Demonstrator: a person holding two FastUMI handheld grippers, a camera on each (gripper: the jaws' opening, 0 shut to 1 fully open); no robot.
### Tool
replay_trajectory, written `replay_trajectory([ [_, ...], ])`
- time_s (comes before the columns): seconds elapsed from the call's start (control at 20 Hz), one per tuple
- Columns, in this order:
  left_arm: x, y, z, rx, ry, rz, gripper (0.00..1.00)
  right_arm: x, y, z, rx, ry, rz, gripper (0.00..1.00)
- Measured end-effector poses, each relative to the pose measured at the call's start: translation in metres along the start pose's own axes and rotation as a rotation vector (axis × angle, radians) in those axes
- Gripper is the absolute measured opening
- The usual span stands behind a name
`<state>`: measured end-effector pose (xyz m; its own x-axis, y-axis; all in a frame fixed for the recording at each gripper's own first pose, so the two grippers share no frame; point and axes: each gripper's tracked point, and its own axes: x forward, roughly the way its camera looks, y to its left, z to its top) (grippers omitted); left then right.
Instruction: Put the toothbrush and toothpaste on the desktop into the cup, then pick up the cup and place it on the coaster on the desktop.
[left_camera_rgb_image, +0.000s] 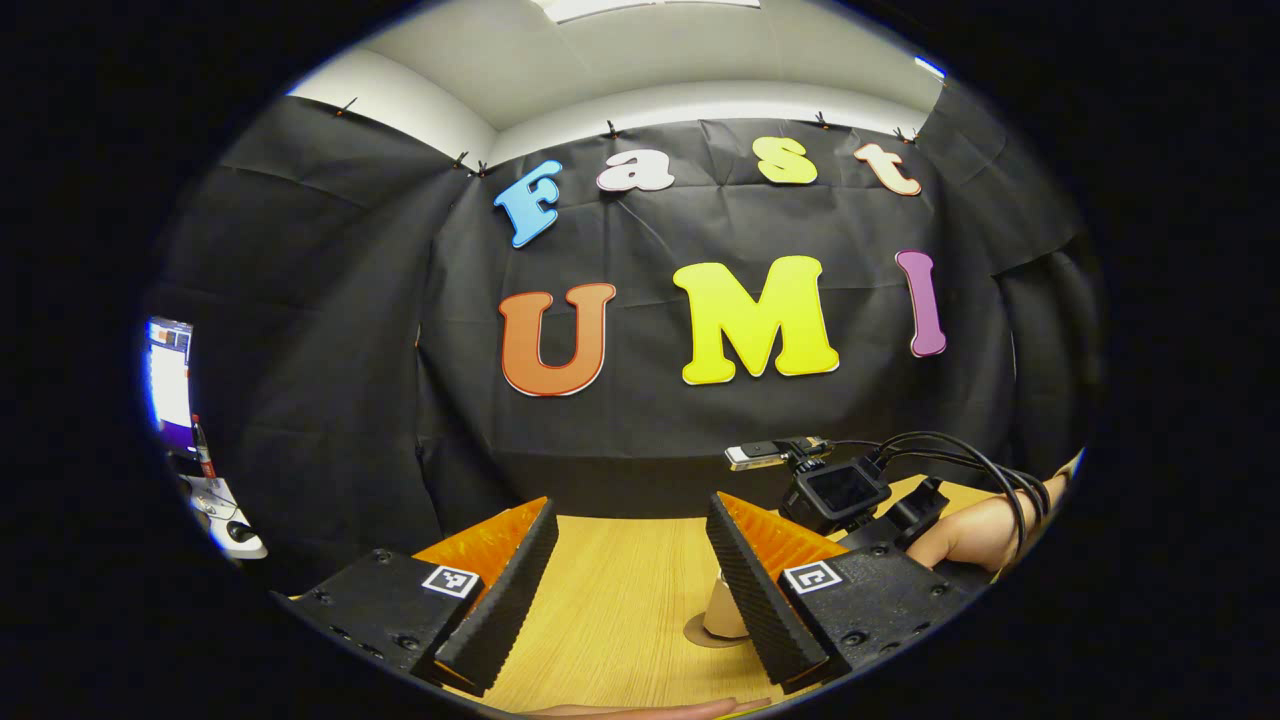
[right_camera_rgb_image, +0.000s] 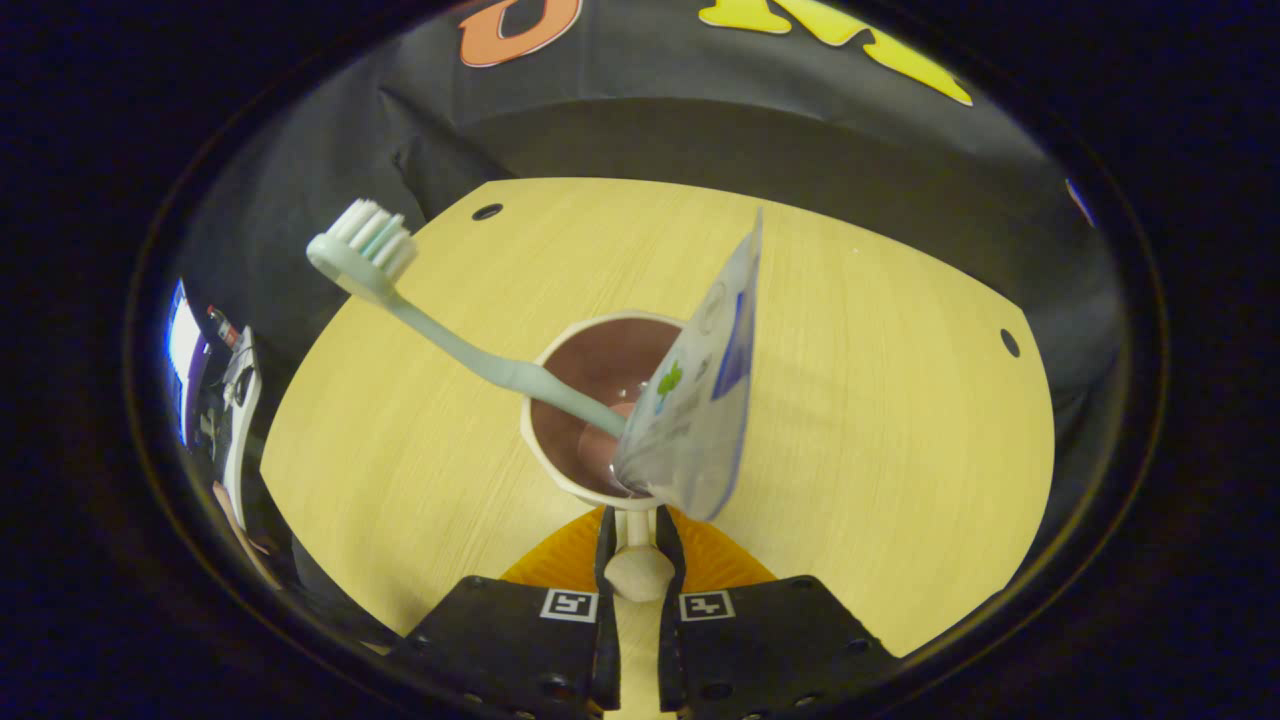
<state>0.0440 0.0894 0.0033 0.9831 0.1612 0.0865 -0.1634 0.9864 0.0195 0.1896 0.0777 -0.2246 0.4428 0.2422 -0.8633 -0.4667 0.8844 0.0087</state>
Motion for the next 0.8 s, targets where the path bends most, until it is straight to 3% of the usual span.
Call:
replay_trajectory([
  [0.5, -0.002, 0.0, 0.002, 0.002, -0.008, -0.005, 0.94, -0.001, -0.006, 0.0, -0.047, 0.005, -0.04, 0.17],
  [0.8, -0.003, -0.003, 0.002, 0.002, -0.006, -0.012, 0.95, -0.021, -0.006, 0.01, -0.006, -0.06, 0.006, 0.3],
])
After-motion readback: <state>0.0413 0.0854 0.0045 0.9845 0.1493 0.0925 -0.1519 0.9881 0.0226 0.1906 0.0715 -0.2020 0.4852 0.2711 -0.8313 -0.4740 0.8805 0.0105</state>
